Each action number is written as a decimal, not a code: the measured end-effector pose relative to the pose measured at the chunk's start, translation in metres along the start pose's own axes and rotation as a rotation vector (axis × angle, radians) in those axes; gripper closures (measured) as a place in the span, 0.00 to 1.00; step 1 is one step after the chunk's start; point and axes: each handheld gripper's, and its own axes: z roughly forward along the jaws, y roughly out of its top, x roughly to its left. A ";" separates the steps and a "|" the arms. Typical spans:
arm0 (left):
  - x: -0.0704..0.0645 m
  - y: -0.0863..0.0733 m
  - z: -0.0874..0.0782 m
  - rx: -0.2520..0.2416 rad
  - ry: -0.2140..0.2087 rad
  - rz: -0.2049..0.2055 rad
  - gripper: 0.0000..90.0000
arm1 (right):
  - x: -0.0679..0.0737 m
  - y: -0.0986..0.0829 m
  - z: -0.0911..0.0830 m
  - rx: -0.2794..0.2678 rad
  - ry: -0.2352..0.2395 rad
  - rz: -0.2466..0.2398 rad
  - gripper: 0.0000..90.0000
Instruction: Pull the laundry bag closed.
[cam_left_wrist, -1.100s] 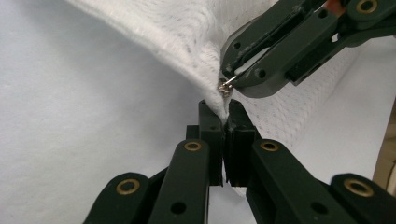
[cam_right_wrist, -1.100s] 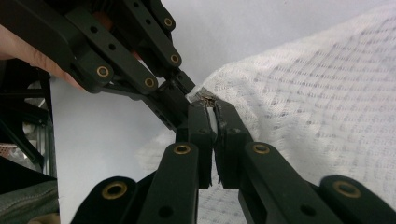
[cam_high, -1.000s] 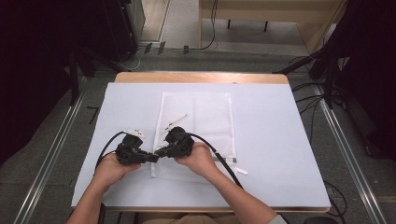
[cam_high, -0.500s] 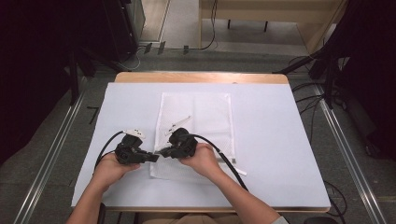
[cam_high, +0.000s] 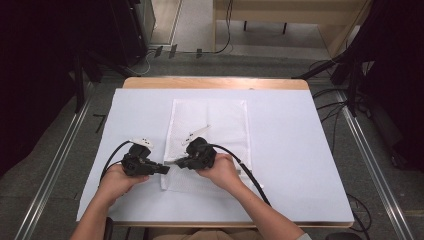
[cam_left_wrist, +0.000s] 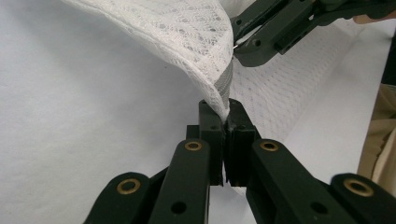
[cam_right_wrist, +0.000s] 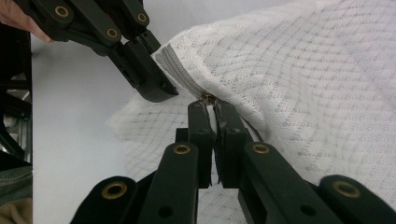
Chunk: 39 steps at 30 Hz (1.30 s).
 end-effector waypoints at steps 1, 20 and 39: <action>0.000 0.000 0.000 0.001 0.002 0.002 0.99 | 0.000 0.000 0.000 0.000 0.003 -0.001 0.98; 0.002 -0.002 -0.003 -0.007 0.011 0.017 0.98 | -0.009 -0.010 -0.016 0.018 -0.031 0.004 0.98; 0.001 -0.004 -0.004 0.003 -0.001 0.031 0.98 | -0.017 -0.020 -0.029 0.022 -0.033 0.023 0.98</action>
